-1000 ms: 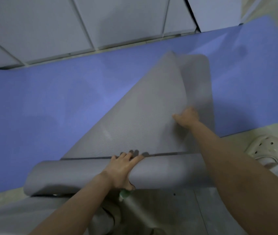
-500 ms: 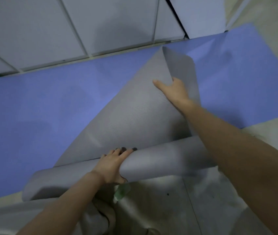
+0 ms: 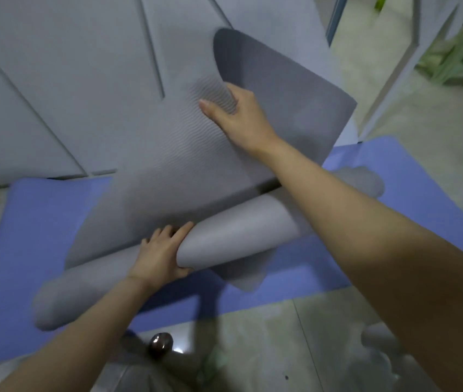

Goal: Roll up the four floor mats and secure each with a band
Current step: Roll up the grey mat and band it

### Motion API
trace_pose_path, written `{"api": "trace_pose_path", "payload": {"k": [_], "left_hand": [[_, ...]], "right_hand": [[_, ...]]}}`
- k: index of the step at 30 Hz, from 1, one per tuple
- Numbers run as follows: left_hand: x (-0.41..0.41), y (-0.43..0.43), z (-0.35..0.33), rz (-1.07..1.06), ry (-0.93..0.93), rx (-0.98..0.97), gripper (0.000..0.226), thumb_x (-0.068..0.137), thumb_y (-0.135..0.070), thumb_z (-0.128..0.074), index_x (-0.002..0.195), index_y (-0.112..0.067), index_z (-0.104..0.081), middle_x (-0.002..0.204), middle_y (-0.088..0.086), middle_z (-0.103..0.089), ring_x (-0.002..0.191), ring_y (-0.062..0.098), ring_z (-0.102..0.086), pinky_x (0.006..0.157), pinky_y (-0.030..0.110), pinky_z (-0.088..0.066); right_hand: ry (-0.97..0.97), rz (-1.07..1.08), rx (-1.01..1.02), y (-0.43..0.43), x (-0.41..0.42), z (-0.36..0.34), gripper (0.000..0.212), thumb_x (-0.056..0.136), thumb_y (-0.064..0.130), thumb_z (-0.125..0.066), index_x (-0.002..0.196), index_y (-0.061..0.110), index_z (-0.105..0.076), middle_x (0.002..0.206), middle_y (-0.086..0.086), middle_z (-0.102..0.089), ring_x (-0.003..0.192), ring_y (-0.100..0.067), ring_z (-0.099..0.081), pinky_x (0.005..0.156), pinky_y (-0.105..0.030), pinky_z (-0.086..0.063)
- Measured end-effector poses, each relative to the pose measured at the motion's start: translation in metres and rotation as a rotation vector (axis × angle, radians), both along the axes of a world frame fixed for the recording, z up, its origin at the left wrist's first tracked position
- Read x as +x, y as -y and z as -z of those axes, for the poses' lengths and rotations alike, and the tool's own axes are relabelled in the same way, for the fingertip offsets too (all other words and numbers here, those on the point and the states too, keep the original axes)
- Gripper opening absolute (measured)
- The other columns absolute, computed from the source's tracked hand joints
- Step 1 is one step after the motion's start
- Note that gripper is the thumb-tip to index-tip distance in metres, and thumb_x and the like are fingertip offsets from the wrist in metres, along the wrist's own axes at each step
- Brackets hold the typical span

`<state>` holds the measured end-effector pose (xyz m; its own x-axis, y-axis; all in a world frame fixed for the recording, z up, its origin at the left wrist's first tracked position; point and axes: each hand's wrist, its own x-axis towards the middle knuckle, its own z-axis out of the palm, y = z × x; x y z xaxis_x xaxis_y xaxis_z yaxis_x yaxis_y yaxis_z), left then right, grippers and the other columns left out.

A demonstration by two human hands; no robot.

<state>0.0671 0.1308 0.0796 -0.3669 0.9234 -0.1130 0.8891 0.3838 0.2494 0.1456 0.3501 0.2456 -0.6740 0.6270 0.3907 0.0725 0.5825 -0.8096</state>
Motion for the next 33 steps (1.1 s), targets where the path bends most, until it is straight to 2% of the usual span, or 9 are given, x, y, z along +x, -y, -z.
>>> {"api": "trace_pose_path", "payload": {"k": [4, 8, 13, 16, 19, 25, 28, 30, 33], "left_hand": [[-0.003, 0.003, -0.014, 0.073, -0.144, 0.022, 0.106, 0.045, -0.048, -0.086, 0.136, -0.028, -0.035, 0.103, 0.011, -0.061, 0.089, 0.038, -0.06, 0.065, 0.047, -0.048], [0.024, 0.009, -0.01, 0.176, -0.127, -0.147, 0.1, 0.065, -0.05, -0.075, 0.147, -0.031, -0.022, 0.128, 0.007, -0.047, 0.115, 0.033, -0.047, 0.086, 0.044, -0.04], [0.064, 0.017, 0.015, 0.383, -0.125, -0.309, 0.097, 0.071, -0.056, -0.069, 0.146, -0.038, -0.01, 0.135, 0.004, -0.04, 0.122, 0.029, -0.04, 0.096, 0.041, -0.034], [0.077, 0.02, 0.027, 0.451, -0.105, -0.375, 0.094, 0.073, -0.058, -0.067, 0.147, -0.038, -0.013, 0.141, 0.001, -0.036, 0.125, 0.026, -0.038, 0.102, 0.043, -0.032], [0.085, 0.022, 0.033, 0.46, -0.05, -0.39, 0.094, 0.071, -0.061, -0.066, 0.146, -0.039, -0.013, 0.142, 0.0, -0.036, 0.126, 0.025, -0.038, 0.104, 0.044, -0.032], [0.092, 0.021, 0.032, 0.47, 0.008, -0.446, 0.099, 0.069, -0.065, -0.068, 0.146, -0.04, -0.01, 0.145, 0.0, -0.034, 0.128, 0.024, -0.036, 0.108, 0.048, -0.029], [0.091, 0.023, 0.03, 0.432, 0.026, -0.468, 0.099, 0.068, -0.065, -0.069, 0.145, -0.04, -0.012, 0.141, 0.0, -0.038, 0.126, 0.024, -0.038, 0.108, 0.047, -0.031], [0.088, 0.021, 0.027, 0.408, 0.029, -0.493, 0.101, 0.066, -0.064, -0.07, 0.146, -0.039, -0.013, 0.137, 0.001, -0.041, 0.124, 0.025, -0.041, 0.106, 0.046, -0.033], [0.082, 0.014, 0.022, 0.41, 0.043, -0.545, 0.101, 0.064, -0.059, -0.075, 0.145, -0.039, -0.017, 0.132, 0.004, -0.045, 0.12, 0.026, -0.045, 0.104, 0.043, -0.038]], "right_hand": [[-0.072, 0.043, -0.024, 0.002, 0.02, -0.014, 0.038, 0.081, 0.047, -0.061, 0.107, 0.019, -0.069, 0.101, 0.008, -0.071, 0.099, -0.011, -0.066, 0.089, -0.042, -0.051], [-0.051, 0.189, -0.157, 0.008, 0.067, 0.022, 0.03, 0.088, 0.021, -0.064, 0.112, 0.004, -0.065, 0.103, 0.004, -0.066, 0.094, -0.005, -0.061, 0.084, -0.02, -0.047], [0.303, 0.446, -0.315, 0.007, 0.133, 0.096, 0.037, 0.094, 0.027, -0.057, 0.125, 0.008, -0.055, 0.125, -0.008, -0.061, 0.116, -0.024, -0.055, 0.08, -0.017, -0.035], [0.449, 0.505, -0.406, 0.007, 0.162, 0.128, 0.042, 0.094, 0.026, -0.057, 0.126, -0.001, -0.05, 0.129, -0.017, -0.057, 0.12, -0.031, -0.052, 0.09, -0.027, -0.038], [0.597, 0.556, -0.433, 0.008, 0.177, 0.148, 0.047, 0.095, 0.022, -0.056, 0.13, -0.005, -0.043, 0.134, -0.021, -0.051, 0.123, -0.035, -0.049, 0.096, -0.033, -0.038], [0.911, 0.583, -0.405, 0.02, 0.186, 0.175, 0.064, 0.087, 0.02, -0.065, 0.132, -0.012, -0.033, 0.138, -0.025, -0.042, 0.128, -0.036, -0.042, 0.099, -0.033, -0.035], [1.011, 0.439, -0.158, 0.051, 0.179, 0.176, 0.075, 0.089, 0.031, -0.062, 0.139, -0.009, -0.023, 0.143, -0.024, -0.032, 0.132, -0.037, -0.034, 0.105, -0.037, -0.031], [0.972, 0.135, -0.15, 0.081, 0.173, 0.172, 0.079, 0.088, 0.039, -0.062, 0.144, 0.0, -0.022, 0.147, -0.018, -0.03, 0.134, -0.033, -0.034, 0.109, -0.039, -0.031], [1.109, -0.292, -0.093, 0.13, 0.172, 0.17, 0.096, 0.079, 0.055, -0.066, 0.149, 0.011, -0.018, 0.152, -0.009, -0.026, 0.136, -0.027, -0.031, 0.112, -0.039, -0.026]]}}
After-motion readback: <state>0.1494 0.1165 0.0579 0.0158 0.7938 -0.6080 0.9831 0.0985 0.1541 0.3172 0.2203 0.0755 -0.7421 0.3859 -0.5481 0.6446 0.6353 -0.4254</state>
